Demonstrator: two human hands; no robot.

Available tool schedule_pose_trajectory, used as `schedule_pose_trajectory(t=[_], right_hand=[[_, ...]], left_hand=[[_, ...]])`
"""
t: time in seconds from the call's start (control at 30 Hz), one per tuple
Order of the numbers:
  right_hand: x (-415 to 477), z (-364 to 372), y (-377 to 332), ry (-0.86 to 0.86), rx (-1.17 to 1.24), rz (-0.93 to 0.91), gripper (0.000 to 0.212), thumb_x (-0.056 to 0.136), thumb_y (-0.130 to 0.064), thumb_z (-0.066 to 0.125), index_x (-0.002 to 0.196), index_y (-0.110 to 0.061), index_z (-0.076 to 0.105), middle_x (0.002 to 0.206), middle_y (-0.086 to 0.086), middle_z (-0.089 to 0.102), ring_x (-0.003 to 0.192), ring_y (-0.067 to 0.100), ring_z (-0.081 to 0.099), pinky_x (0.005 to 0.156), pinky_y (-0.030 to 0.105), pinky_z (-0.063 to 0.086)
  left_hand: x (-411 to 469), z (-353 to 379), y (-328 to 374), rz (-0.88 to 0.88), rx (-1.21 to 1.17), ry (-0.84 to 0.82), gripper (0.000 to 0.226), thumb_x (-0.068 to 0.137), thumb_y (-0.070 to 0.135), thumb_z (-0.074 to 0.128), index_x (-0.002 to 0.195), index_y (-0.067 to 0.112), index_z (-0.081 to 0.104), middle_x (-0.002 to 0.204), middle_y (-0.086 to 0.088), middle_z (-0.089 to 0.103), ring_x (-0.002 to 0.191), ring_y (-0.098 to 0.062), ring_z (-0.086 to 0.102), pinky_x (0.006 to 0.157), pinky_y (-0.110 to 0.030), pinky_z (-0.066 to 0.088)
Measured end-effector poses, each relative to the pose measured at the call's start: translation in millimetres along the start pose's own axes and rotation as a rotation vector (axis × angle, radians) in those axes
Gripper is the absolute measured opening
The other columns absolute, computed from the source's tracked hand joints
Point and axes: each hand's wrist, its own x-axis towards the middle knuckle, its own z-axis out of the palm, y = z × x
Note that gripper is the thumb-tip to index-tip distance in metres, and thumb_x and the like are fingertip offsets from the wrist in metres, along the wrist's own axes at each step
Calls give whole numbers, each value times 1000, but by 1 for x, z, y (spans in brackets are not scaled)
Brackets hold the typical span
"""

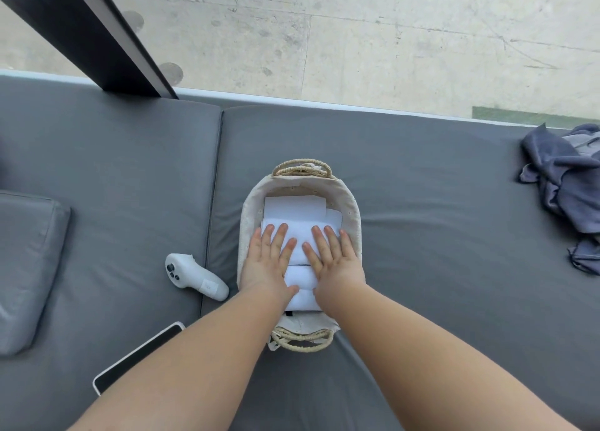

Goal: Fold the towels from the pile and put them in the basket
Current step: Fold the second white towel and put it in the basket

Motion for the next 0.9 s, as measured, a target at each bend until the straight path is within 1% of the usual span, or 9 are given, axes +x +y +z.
schedule_pose_trajectory(t=[0.13,0.3,0.43,0.5,0.57,0.63,0.73,0.83,0.9], right_hand=[[-17,-6,13,16,9,-79,84,102,-54,27,149,-16,-33,155,16,-40,146,39,-32,117,61,-15],[-57,-6,38,87,40,-155,73,104,-49,25,159,-19,-13,165,8,-23,152,31,-19,119,60,-12],[-95,4,68,162,101,-157,69,104,-46,26,160,-21,-6,167,7,-15,154,32,-12,119,63,-9],[-122,12,84,211,160,-171,68,104,-51,22,161,-23,-3,168,6,-10,154,32,-7,119,63,-7],[-151,24,97,252,239,-185,70,102,-59,19,161,-25,0,169,5,-5,155,31,-1,120,62,-3],[-177,37,110,284,290,-170,71,101,-62,19,160,-27,2,169,4,-3,155,31,2,121,61,0],[-210,60,120,328,394,-115,70,101,-63,21,160,-28,6,169,4,-3,155,29,2,121,60,2],[-237,79,123,399,504,-40,70,100,-64,21,160,-30,7,169,2,-3,155,26,1,122,58,1],[-255,91,122,457,558,24,70,100,-64,21,160,-30,7,169,2,-4,155,26,-1,122,57,1]], left_hand=[[-17,-23,-3,17,15,-26,86,98,66,17,152,13,-23,159,-18,-30,149,-41,-21,117,-62,-15],[-57,-44,-2,48,-104,-16,78,99,60,26,160,17,2,166,-14,-9,153,-35,-6,117,-64,-7],[-106,-53,3,18,-210,66,68,97,60,32,152,21,29,164,-14,13,150,-34,13,117,-61,8],[-132,-59,10,-18,-361,53,62,95,61,35,144,23,39,157,-11,28,141,-32,28,113,-57,20],[-156,-63,20,-49,-575,15,63,93,64,35,144,27,40,151,-4,35,136,-30,36,108,-52,31],[-177,-67,29,-72,-714,23,67,92,68,35,147,30,37,153,0,34,138,-28,37,107,-49,36],[-205,-73,42,-94,-744,99,68,92,68,35,149,30,35,157,1,31,141,-26,35,108,-49,36],[-229,-87,50,-110,-742,184,68,93,66,37,151,30,32,161,-1,27,145,-26,30,113,-50,31],[-241,-98,54,-113,-694,271,69,93,64,38,152,29,30,161,-4,26,145,-28,28,115,-50,27]])
